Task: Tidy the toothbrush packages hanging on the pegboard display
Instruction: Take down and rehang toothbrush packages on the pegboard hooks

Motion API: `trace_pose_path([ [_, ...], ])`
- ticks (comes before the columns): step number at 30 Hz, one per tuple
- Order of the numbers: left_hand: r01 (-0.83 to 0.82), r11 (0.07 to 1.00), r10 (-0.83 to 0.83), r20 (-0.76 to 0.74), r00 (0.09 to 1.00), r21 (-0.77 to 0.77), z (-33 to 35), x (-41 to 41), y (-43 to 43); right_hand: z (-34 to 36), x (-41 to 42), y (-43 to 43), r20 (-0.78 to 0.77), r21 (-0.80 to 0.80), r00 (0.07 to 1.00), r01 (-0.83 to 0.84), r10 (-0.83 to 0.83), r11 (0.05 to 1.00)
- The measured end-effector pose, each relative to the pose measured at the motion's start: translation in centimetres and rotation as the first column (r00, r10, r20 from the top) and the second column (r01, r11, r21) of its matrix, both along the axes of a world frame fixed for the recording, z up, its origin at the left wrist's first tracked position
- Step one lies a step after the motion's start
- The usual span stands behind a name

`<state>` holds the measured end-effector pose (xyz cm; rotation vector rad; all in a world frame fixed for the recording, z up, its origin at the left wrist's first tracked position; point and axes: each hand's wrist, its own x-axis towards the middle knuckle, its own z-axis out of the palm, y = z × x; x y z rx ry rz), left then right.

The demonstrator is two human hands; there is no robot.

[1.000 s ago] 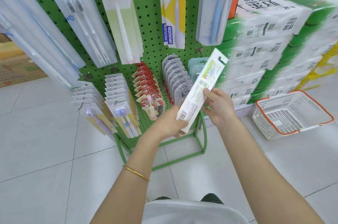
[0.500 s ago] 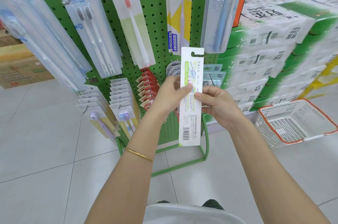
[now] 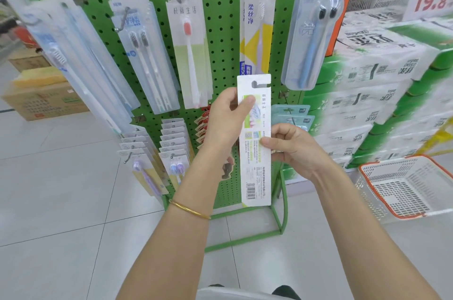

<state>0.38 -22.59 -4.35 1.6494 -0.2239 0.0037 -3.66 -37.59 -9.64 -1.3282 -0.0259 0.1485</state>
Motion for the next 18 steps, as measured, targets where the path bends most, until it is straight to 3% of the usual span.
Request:
trace_pose_path([
  [5, 0.086, 0.966, -0.115, -0.107, 0.988, -0.244, 2.8, 0.7, 1.2, 1.2, 1.5, 1.4, 0.078, 0.093, 0.986, -0.157, 0.15, 0.983],
  [10, 0.146, 0.91, -0.203, -0.111, 0.973, -0.387, 5.3, 0.6, 2.5, 3.4, 2.9, 3.8, 0.142, -0.021, 0.962, -0.23, 0.231, 0.973],
  [14, 0.05, 0.915, -0.08, -0.06, 0.995, -0.4, 6.7, 0.9, 3.4, 5.7, 3.3, 6.3, 0.277, -0.314, 0.959, 0.028, 0.063, 0.949],
  [18, -0.09, 0.931, 0.106, 0.025, 0.994, -0.354, 7.1, 1.1, 4.6, 8.2, 4.0, 8.9, 0.434, -0.417, 0.879, 0.389, -0.196, 0.821],
])
